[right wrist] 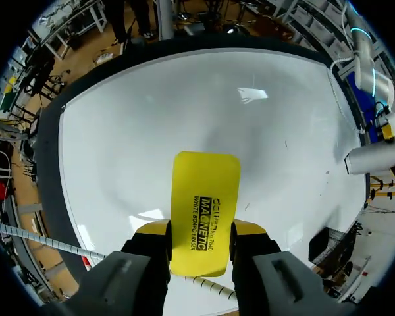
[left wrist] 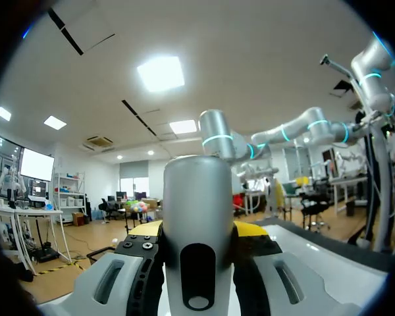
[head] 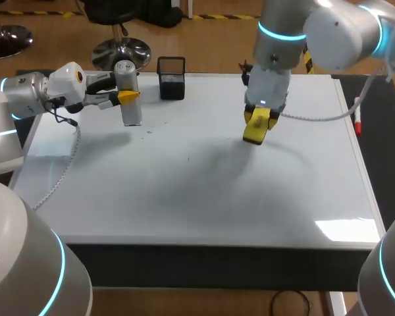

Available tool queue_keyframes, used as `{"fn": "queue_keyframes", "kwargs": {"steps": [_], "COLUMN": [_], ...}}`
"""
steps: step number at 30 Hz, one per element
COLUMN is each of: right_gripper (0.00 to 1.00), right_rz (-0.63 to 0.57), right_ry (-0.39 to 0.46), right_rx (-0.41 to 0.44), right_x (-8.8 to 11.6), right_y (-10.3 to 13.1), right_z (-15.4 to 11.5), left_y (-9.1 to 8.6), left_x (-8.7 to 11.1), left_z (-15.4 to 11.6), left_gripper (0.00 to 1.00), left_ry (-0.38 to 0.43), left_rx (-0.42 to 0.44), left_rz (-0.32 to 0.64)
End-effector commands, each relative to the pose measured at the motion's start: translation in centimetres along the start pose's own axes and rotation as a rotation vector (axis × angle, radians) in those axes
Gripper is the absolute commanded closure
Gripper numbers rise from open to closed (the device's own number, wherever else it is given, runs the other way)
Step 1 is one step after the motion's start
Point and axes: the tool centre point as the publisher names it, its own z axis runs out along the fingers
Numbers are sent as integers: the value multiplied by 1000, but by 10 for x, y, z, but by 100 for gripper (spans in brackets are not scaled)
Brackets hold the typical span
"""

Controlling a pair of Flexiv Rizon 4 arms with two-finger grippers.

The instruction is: Pick up the inspection probe, press it on each red-marked spot on the whiteboard one by one, put down the probe, pick up the eraser, and wipe off all the red marks.

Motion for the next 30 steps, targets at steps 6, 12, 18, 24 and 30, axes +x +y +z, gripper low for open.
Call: {"fn": "queue_keyframes", "kwargs": {"steps": [6,12,18,24,30], "right_gripper": [100,100,100,100,100], "right_rz": [-13,-19,-19,-19,-29], "right_ry": [59,55,55,55,49], "right_rx": [-55,-29,-29,-29,-45], "right_x": [-7,-11,-11,-11,-10], "right_y": [-54,-62,-62,-62,-64], "right_z": [8,9,9,9,14], "left_y": [-1,-1,-1,-1,-1], "left_x": [1,1,1,1,1], "left_z": [1,1,1,1,1], "left_gripper": [100,100,100,100,100], "left_ry": [-3,-3,-3,-3,-3], "left_rx": [0,0,0,0,0], "left_rz": [3,3,3,3,3]}}
